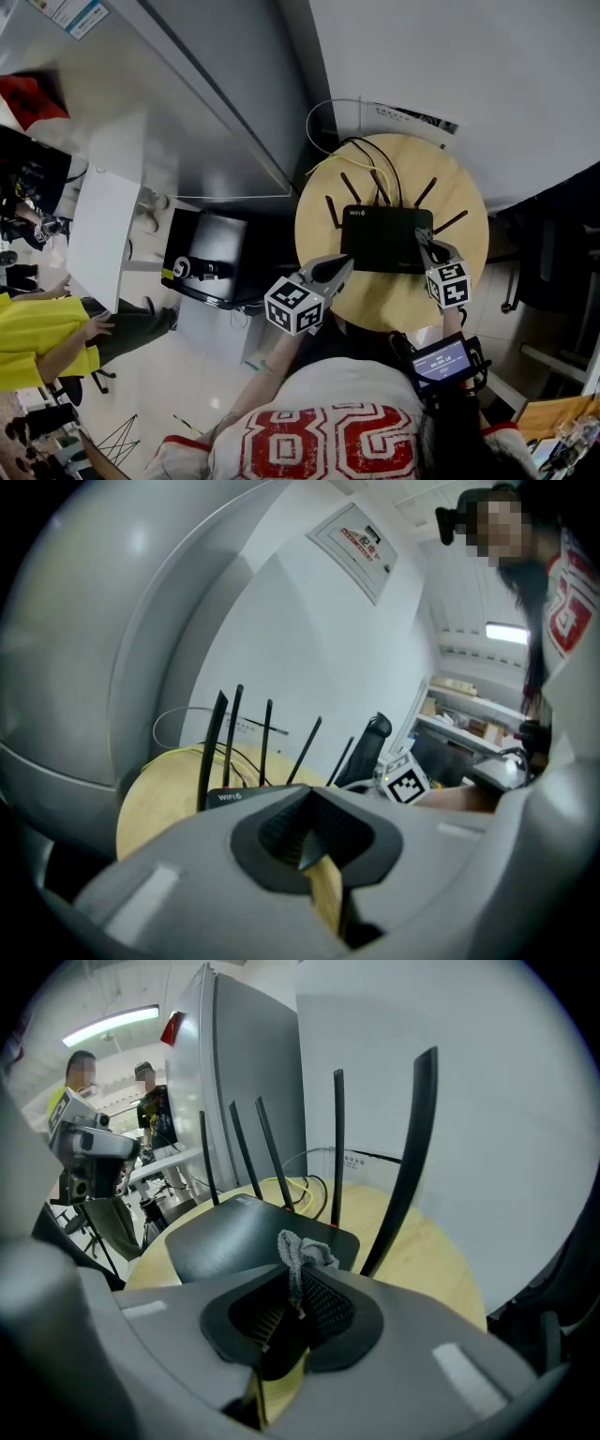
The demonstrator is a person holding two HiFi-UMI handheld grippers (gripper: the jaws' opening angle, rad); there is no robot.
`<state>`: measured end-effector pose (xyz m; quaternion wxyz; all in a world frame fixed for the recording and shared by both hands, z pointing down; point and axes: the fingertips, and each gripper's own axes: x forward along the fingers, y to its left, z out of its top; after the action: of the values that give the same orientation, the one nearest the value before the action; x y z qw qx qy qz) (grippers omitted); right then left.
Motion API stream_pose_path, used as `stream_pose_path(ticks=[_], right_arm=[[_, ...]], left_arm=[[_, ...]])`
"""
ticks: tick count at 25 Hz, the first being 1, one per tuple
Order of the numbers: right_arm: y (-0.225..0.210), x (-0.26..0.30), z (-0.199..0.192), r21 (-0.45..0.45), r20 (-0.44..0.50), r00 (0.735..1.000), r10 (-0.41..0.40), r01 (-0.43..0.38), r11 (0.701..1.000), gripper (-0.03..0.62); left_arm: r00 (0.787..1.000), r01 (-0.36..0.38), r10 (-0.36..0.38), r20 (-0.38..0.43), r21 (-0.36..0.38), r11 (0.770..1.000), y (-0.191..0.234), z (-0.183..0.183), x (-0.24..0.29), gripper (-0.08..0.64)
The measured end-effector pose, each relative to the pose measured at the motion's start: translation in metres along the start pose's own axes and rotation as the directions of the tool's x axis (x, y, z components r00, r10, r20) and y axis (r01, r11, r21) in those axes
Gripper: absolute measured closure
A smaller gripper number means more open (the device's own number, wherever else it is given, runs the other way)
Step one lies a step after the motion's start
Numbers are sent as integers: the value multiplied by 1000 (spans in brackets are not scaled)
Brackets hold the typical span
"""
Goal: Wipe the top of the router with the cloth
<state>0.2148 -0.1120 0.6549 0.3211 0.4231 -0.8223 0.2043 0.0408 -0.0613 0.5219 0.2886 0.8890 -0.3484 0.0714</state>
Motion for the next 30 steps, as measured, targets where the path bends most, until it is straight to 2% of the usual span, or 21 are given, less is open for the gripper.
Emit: stream_pose_path(ticks=[10, 17, 23, 30], right_arm=[[44, -34, -33, 78, 11, 999, 38, -39, 996, 555], [60, -46, -47, 87, 3, 998, 61, -61, 994, 555], [23, -47, -28, 109, 59, 998, -5, -2, 994, 555], [-32, -31, -23, 151, 46, 998, -51, 44, 987, 555]], left_arm=[[998, 65, -65, -24, 19, 998, -17, -2, 14, 560], [995, 99, -98, -32, 30, 995, -29, -5, 25, 560], [995, 96, -95, -27, 37, 995, -31, -4, 26, 560], [998, 54, -53, -13, 29, 998, -23, -3, 16, 560]])
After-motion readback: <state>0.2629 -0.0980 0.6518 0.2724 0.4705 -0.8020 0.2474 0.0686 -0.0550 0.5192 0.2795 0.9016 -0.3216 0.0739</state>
